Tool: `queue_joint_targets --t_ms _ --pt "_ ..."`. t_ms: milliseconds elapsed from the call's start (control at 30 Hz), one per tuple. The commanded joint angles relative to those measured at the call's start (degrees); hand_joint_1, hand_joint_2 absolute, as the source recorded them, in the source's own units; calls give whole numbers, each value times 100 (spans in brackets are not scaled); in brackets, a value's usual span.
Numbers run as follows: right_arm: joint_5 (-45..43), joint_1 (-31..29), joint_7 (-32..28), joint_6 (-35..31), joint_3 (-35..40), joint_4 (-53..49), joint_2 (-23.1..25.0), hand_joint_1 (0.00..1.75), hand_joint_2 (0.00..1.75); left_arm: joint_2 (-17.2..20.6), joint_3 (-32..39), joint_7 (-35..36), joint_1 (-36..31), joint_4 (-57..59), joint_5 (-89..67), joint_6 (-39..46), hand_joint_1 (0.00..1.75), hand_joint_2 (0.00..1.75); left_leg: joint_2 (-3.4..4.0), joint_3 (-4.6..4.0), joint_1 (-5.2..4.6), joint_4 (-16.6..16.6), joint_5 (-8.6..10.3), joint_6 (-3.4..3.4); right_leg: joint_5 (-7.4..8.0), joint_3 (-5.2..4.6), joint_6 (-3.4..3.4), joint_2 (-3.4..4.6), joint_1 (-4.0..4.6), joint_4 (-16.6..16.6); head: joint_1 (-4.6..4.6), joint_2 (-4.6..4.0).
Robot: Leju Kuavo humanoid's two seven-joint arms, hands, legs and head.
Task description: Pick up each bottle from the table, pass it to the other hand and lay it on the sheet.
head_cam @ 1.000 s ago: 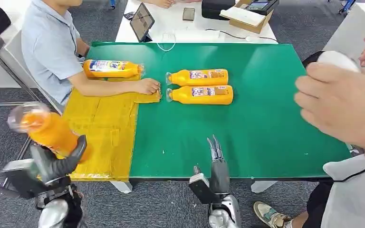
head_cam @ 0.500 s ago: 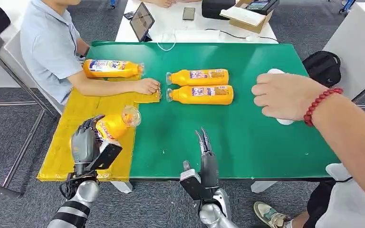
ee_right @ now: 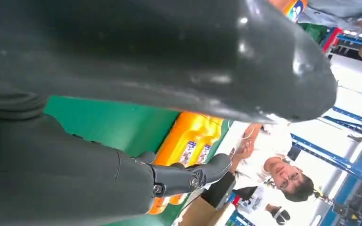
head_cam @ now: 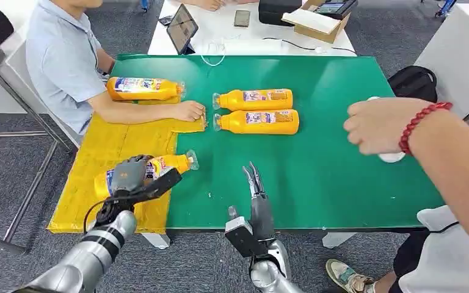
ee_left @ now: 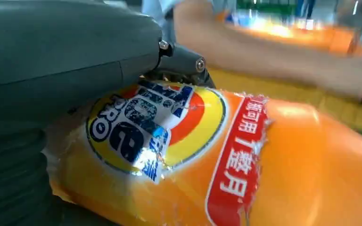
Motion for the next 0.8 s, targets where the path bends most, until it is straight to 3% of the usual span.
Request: queue_joint_targets --t_ms 33,67,100,133,200,233,367,433,533,567,667,800 --pt "-20 -163 9 35 -6 286 -66 0 0 147 -283 64 -182 1007 -17 -333 159 175 12 26 5 -10 2 -10 6 21 -14 9 6 -8 -2 0" --pt "-20 -163 9 35 -6 286 -66 0 0 147 -283 64 -182 1007 -17 -333 159 175 14 26 1 -10 1 -8 6 18 -10 13 2 -4 0 0" --pt "-2 -166 9 35 -16 293 -57 0 0 158 -331 144 -171 953 -75 -457 17 175 11 23 2 -9 1 -6 6 16 -8 11 3 -3 0 0" --pt "0 -156 9 43 -23 276 -56 0 0 156 -357 156 -154 917 -100 -513 0 175 20 26 8 -9 2 -11 10 17 -14 17 9 -6 0 0" --pt "26 -134 9 21 -24 254 -72 0 0 100 -220 -191 -73 741 201 -898 0 175 6 34 0 -9 4 -9 3 27 -7 5 0 0 0 0" --pt "28 -130 9 5 -19 255 -83 0 0 84 -180 -333 -50 678 315 -1032 0 0 9 36 5 -12 7 -13 7 31 -13 6 6 -6 0 0" --pt "34 -96 9 -94 94 204 -199 0 0 124 -115 -1257 210 -62 1288 -2024 0 0 10 52 4 -10 5 -12 5 48 -11 8 5 -5 0 0" --pt "122 -88 9 -177 116 84 -240 0 0 140 -170 -1914 513 -707 1752 -1399 0 0 -5 57 3 -10 8 -13 5 56 -12 -6 3 -6 0 0" --pt "124 -83 9 -177 8 -55 -225 0 0 -85 225 -2739 881 -1444 2913 -1168 0 0 -35 57 1 -9 11 -10 2 65 -9 -38 1 -5 2 0" --pt "122 -97 9 -177 26 -54 -227 0 0 -143 345 -2954 1069 -1876 3449 -1333 0 175 -23 55 2 -5 6 -8 -2 61 -3 -26 2 -3 -2 0" --pt "174 -114 9 -177 38 25 -216 0 0 -343 651 -3457 1556 -3135 4245 -522 0 175 -9 36 0 -1 10 -4 2 38 -9 -33 1 2 4 0" --pt "1338 -267 9 -177 -494 357 -193 0 0 -480 728 -3609 1960 -4787 5512 -43 0 175 -12 10 8 15 1 -7 -6 15 -12 -36 10 7 2 0"
